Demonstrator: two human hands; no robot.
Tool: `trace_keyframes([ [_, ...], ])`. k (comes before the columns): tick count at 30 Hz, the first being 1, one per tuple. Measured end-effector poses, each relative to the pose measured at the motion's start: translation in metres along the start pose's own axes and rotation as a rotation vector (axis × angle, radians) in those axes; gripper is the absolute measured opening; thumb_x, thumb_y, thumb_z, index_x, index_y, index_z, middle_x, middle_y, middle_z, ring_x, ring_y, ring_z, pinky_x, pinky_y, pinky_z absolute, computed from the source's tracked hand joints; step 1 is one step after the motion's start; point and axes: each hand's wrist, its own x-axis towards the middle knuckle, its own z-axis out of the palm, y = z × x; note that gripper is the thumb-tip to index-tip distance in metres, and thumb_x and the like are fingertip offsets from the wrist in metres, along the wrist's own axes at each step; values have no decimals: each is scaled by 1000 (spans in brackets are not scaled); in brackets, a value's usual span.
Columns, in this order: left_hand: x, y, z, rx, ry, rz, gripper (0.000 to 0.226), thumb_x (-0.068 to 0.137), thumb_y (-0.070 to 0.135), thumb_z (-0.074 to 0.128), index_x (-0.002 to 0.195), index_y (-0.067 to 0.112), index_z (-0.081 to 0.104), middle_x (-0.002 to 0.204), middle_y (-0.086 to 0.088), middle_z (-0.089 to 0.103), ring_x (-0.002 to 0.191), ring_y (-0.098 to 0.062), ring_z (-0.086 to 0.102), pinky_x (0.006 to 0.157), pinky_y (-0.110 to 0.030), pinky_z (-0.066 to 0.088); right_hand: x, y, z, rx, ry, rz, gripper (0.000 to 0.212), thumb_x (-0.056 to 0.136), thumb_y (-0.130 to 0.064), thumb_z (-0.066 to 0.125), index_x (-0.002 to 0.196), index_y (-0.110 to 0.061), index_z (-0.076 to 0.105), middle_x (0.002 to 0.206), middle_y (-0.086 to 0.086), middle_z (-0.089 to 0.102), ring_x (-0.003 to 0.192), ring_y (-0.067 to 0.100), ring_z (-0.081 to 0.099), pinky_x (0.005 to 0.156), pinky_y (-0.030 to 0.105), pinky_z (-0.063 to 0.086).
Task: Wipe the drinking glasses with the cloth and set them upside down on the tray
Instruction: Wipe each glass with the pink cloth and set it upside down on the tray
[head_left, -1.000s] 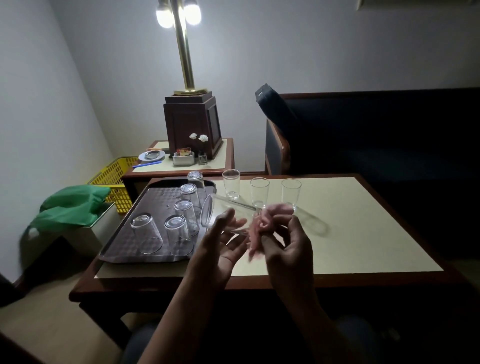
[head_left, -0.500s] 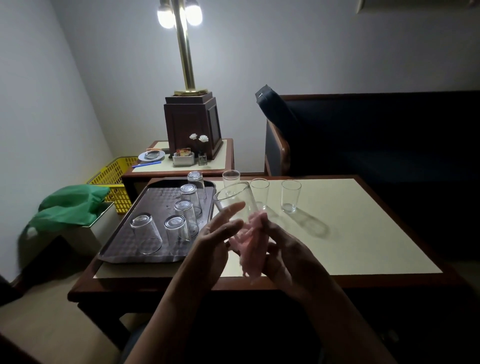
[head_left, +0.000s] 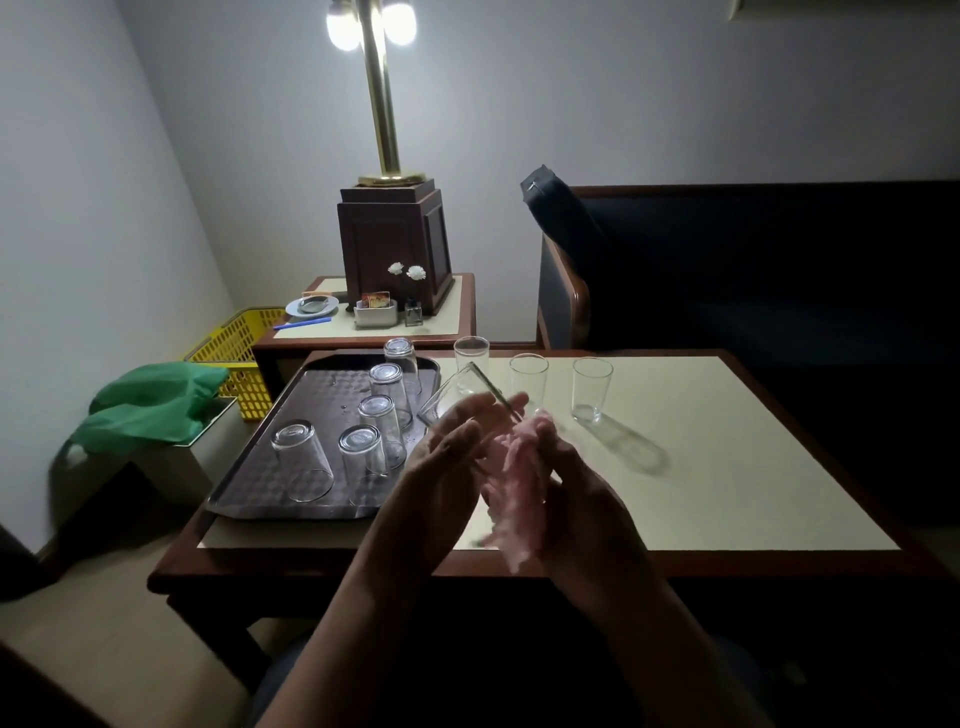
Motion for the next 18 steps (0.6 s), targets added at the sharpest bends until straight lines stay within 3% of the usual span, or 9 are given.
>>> trace_keyframes([
  [3, -3, 0, 11, 25, 109, -32, 88, 74, 51, 87, 142, 8, 52, 144, -12, 63, 133, -34, 60, 114, -58, 43, 1, 1, -2, -143, 143, -171, 38, 89, -35, 74, 125, -24, 64, 117, 4, 75, 109, 29, 75, 76, 34, 60],
  [5, -2, -6, 13, 4, 148, -25, 65, 82, 44, 82, 132, 8, 60, 134, -18, 68, 128, -38, 62, 114, -60, 42, 1, 7, -2, -234, 241, -335, 39, 89, -21, 80, 125, -23, 65, 116, -3, 75, 106, 24, 75, 76, 32, 61],
  [6, -1, -8, 13, 3, 159, -20, 54, 89, 36, 76, 132, 8, 61, 131, -17, 69, 127, -37, 63, 114, -59, 42, 0, 10, 0, -223, 246, -347, 44, 87, -24, 81, 128, -22, 65, 118, -4, 75, 106, 22, 75, 77, 34, 62],
  [8, -1, -7, 10, 118, 190, 52, 52, 87, 27, 75, 135, 14, 60, 129, -7, 72, 128, -27, 64, 108, -47, 51, -1, 16, 0, -71, 232, -194, 53, 83, -34, 77, 134, -24, 64, 120, 4, 76, 103, 28, 76, 77, 41, 62],
  [11, 0, -5, 2, 512, 141, 212, 61, 81, 20, 83, 136, 20, 58, 128, 6, 71, 126, -12, 64, 104, -32, 50, 4, 19, -10, -3, 224, 29, 31, 99, -22, 65, 126, -7, 69, 108, 27, 75, 86, 35, 74, 61, 36, 58],
  [13, -1, -4, -4, 628, 138, 258, 63, 78, 18, 89, 133, 21, 58, 125, 8, 72, 123, -7, 65, 103, -27, 51, 7, 20, -22, -132, 361, 15, 19, 99, -10, 66, 117, -9, 74, 104, 20, 78, 89, 32, 76, 64, 35, 57],
  [15, -1, 0, -11, 725, 152, 298, 65, 72, 21, 90, 130, 24, 60, 119, 10, 72, 120, 0, 64, 95, -15, 52, 5, 4, -24, -232, 435, -129, 21, 96, -11, 71, 116, -14, 74, 104, 10, 80, 91, 31, 78, 64, 36, 60],
  [16, -2, 2, -15, 801, 147, 320, 67, 70, 22, 91, 129, 26, 60, 118, 12, 71, 118, 5, 63, 92, -10, 50, 3, -11, -22, -269, 387, -211, 25, 94, -19, 71, 119, -17, 72, 107, 7, 80, 92, 29, 78, 65, 36, 63],
  [18, -4, 8, -19, 875, 128, 299, 67, 67, 27, 93, 127, 29, 62, 118, 14, 70, 114, 8, 64, 86, -10, 52, 1, -45, -21, -482, 186, -302, 36, 99, -33, 61, 133, -26, 66, 121, -3, 76, 105, 19, 75, 83, 33, 64],
])
